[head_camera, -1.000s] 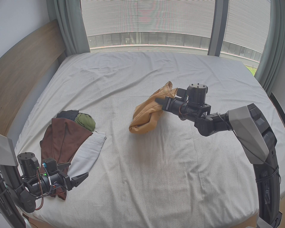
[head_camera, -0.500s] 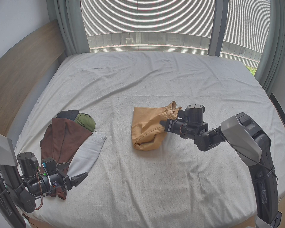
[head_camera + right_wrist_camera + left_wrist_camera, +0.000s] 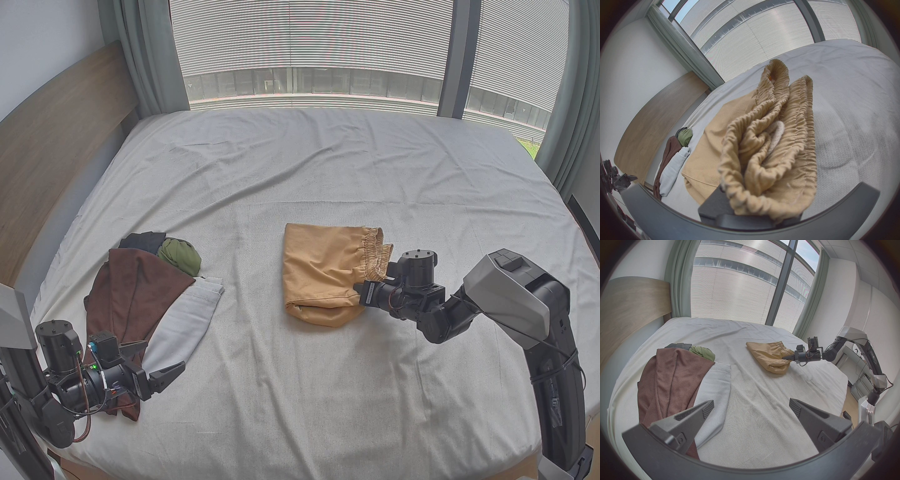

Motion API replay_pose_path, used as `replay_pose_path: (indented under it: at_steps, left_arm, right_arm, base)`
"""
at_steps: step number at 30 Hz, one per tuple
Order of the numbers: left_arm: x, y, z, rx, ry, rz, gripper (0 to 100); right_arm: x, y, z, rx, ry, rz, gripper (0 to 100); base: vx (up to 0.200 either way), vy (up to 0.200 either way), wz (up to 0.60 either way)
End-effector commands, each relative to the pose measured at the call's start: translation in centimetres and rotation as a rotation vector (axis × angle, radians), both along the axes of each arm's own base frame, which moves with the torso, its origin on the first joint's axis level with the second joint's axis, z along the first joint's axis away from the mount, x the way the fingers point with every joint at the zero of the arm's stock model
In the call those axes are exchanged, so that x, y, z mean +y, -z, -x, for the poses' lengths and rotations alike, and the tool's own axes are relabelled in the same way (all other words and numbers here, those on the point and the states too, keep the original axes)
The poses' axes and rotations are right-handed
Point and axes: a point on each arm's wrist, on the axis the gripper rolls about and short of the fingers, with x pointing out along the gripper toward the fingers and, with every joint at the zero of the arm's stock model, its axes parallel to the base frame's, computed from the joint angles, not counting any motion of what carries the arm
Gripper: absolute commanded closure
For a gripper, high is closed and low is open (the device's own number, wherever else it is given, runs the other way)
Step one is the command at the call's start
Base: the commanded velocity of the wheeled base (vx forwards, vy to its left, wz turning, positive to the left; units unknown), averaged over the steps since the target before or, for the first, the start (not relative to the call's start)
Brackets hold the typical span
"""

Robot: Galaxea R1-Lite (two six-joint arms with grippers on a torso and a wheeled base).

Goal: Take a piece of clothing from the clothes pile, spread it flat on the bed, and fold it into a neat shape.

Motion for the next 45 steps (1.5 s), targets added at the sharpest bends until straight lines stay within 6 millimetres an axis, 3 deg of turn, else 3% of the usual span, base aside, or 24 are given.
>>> replay_pose_path:
  at_steps: [1,2,3,11,14,18,20,21,24,28,30,32,35,36,42,45]
  left_arm:
    - [0.0,0.1,0.4,0.014,0.002,0.0,0]
    - [0.0,0.1,0.4,0.014,0.003,0.0,0]
    - [0.0,0.1,0.4,0.014,0.003,0.0,0]
    - [0.0,0.0,0.4,0.007,0.0,0.0,0]
    - [0.0,-0.1,0.5,0.005,0.0,0.001,0]
    - [0.0,-0.1,0.4,0.007,0.0,0.001,0]
    - [0.0,-0.1,0.4,0.007,0.0,0.001,0]
    - [0.0,-0.1,0.4,0.007,0.001,0.002,0]
    - [0.0,-0.1,0.4,0.005,-0.002,0.004,0]
    - [0.0,-0.1,0.4,0.006,-0.002,0.004,0]
    - [0.0,-0.1,0.4,0.006,-0.003,0.003,0]
    - [0.0,-0.1,0.4,0.006,-0.002,0.004,0]
    - [0.0,-0.1,0.4,0.008,0.0,0.004,0]
    - [0.0,0.0,0.4,0.01,0.0,0.004,0]
    - [0.0,0.0,0.4,0.01,-0.002,0.005,0]
    - [0.0,0.0,0.4,0.01,-0.002,0.005,0]
  right_arm:
    - [-0.2,1.7,0.1,0.018,0.006,0.009,100]
    - [-0.1,1.8,0.1,0.016,0.01,0.007,100]
    - [-0.1,1.8,0.1,0.016,0.01,0.007,0]
    - [-0.3,1.4,2.5,0.067,0.038,0.055,0]
    - [-0.3,1.2,5.8,0.127,-0.001,0.105,0]
    - [-0.1,0.7,8.2,0.162,-0.038,0.131,0]
    - [1.3,-0.9,10.8,0.169,-0.108,0.132,0]
    - [1.4,-1.0,10.9,0.167,-0.113,0.133,0]
    - [3.3,-3.9,13.2,0.129,-0.201,0.106,0]
    - [4.7,-7.3,14.6,0.059,-0.29,0.042,0]
    - [4.8,-8.6,14.4,0.027,-0.3,0.017,0]
    - [5.0,-10.8,12.9,-0.052,-0.278,-0.023,0]
    - [4.5,-12.1,11.3,-0.089,-0.242,-0.047,0]
    - [3.7,-12.2,9.5,-0.082,-0.199,-0.059,0]
    - [1.7,-9.0,3.6,-0.067,-0.093,-0.063,0]
    - [0.8,-6.2,1.4,-0.037,-0.058,-0.05,0]
  base:
    - [0.0,0.0,0.0]
    - [0.0,0.0,0.0]
    - [0.0,0.0,0.0]
    - [0.0,0.0,0.0]
    - [0.0,0.0,0.0]
    - [0.0,0.0,0.0]
    - [0.0,0.0,0.0]
    - [0.0,0.0,0.0]
    - [0.0,0.0,0.0]
    - [0.0,0.0,0.0]
    - [0.0,0.0,0.0]
    - [0.0,0.0,0.0]
    - [0.0,0.0,0.0]
    - [0.0,0.0,0.0]
    - [0.0,0.0,0.0]
    - [0.0,0.0,0.0]
